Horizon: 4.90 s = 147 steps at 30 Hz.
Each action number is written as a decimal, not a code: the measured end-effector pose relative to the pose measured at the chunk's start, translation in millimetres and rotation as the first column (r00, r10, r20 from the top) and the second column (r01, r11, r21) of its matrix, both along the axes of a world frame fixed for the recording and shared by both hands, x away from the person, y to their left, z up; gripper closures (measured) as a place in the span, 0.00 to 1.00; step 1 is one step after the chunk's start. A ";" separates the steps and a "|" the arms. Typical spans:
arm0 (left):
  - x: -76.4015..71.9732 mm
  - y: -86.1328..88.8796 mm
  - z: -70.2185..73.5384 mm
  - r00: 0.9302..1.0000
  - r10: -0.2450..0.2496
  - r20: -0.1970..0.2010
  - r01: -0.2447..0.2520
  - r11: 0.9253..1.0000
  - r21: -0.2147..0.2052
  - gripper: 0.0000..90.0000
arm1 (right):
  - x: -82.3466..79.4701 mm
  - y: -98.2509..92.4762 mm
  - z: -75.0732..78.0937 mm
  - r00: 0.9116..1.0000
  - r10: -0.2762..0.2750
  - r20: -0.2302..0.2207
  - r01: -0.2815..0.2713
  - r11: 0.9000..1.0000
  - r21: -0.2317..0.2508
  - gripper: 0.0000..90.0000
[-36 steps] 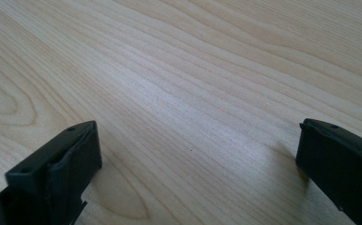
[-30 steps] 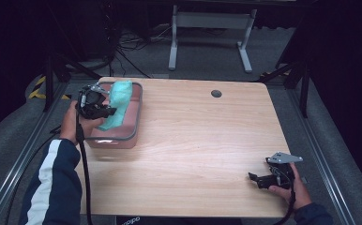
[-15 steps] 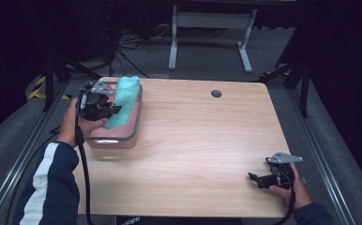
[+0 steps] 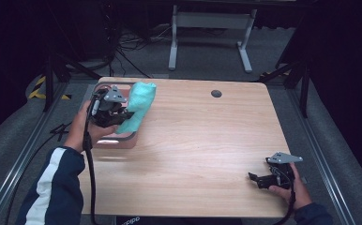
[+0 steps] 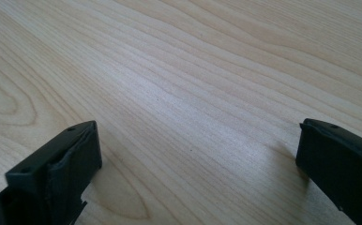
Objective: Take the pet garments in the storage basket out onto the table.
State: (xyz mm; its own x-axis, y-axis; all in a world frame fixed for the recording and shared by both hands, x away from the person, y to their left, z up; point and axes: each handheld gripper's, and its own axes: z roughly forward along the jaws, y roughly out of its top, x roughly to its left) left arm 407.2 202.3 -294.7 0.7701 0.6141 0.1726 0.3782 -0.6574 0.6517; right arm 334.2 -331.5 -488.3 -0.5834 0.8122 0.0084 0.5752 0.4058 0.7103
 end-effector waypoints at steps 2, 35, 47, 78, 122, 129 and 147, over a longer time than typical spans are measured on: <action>-1.1 -10.8 -1.9 0.999 -0.040 -0.003 0.040 0.999 0.001 0.86 | 0.0 0.0 0.0 1.000 0.000 0.000 0.000 1.000 0.000 0.01; 18.5 -128.1 -84.0 0.951 -0.240 -0.197 0.265 0.958 0.113 0.86 | -0.1 -0.1 0.0 1.000 0.001 0.000 -0.001 1.000 -0.001 0.01; 26.6 -159.5 -120.1 0.934 -0.260 -0.245 0.298 0.945 0.132 0.84 | -0.1 -0.1 0.0 1.000 0.002 0.000 -0.002 1.000 -0.002 0.01; 22.5 -178.9 -147.3 0.931 -0.269 -0.248 0.303 0.946 0.113 0.48 | -0.1 -0.1 0.0 1.000 0.002 0.001 -0.002 1.000 -0.002 0.01; -25.0 -82.0 -123.5 0.954 -0.267 -0.138 0.280 0.956 0.085 0.25 | -0.3 -0.1 0.0 1.000 0.000 0.001 0.000 1.000 -0.002 0.01; -37.1 -57.8 -129.2 0.960 -0.250 -0.125 0.264 0.958 0.110 0.22 | -0.3 -0.1 0.0 1.000 0.001 0.001 -0.001 1.000 -0.002 0.01; -65.6 7.3 -150.5 0.983 -0.167 -0.080 0.175 0.979 0.107 0.22 | -0.2 0.0 0.0 1.000 -0.001 0.000 0.001 1.000 0.000 0.01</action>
